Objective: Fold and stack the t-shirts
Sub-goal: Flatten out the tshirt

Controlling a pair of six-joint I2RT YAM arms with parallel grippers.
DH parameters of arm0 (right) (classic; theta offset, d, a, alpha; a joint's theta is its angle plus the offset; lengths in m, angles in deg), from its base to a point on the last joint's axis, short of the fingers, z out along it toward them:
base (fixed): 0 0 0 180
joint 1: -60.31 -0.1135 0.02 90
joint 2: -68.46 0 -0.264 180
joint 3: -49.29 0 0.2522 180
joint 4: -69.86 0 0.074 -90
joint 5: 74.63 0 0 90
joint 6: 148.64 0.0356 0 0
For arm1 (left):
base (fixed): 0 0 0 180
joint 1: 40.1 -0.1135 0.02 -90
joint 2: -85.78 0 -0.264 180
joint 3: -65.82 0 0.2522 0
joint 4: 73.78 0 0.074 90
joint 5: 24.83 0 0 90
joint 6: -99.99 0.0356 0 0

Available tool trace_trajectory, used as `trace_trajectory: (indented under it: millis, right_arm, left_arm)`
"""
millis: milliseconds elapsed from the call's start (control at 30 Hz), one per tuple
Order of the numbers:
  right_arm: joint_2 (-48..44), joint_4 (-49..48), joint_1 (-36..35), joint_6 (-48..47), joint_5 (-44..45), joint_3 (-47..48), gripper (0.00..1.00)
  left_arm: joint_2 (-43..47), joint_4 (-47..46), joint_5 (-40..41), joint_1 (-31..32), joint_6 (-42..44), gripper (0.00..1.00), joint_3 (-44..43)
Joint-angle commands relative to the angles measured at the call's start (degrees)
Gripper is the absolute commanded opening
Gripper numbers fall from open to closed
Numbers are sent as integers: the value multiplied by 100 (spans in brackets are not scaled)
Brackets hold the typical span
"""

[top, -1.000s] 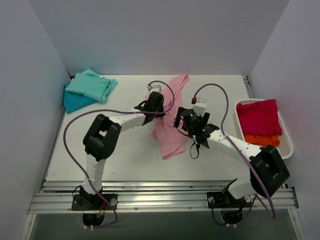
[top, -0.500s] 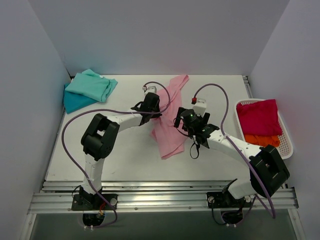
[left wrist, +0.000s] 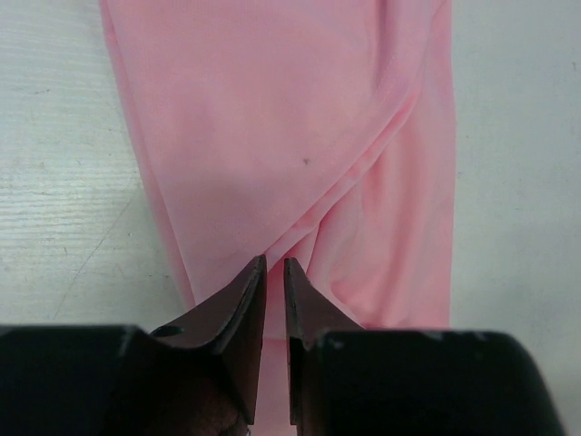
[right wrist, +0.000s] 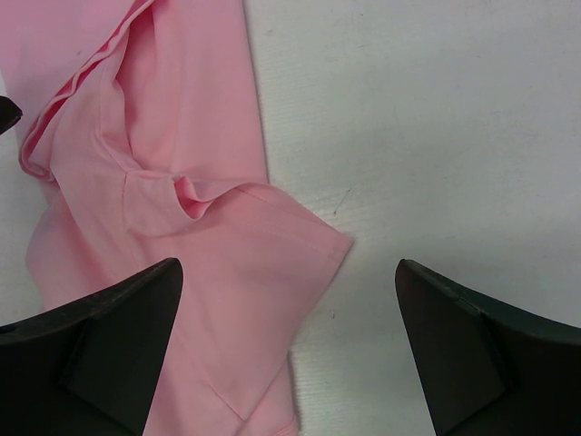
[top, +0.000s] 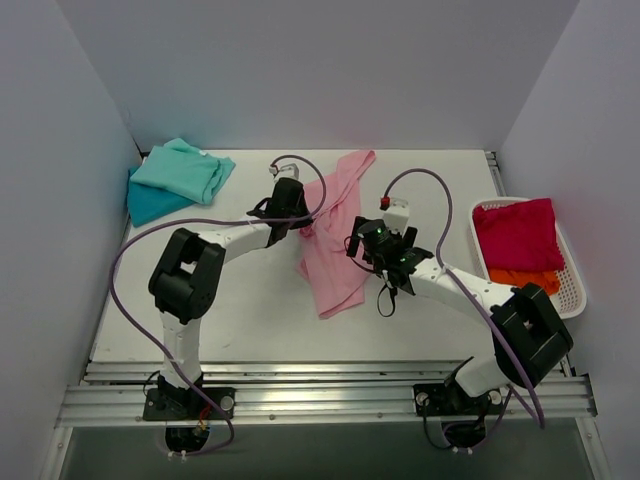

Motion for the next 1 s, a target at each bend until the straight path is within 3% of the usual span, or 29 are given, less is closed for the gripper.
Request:
trace_trajectory:
  millis: [0,967]
  right_arm:
    - [28,-37,-47,26,193,7,100]
    - [230,-125,-56,53,255,-90,100]
  left_arm:
    - [281,-312,-163,-35,-29,23,78]
    - [439,-523,-708,-61,-169,26,439]
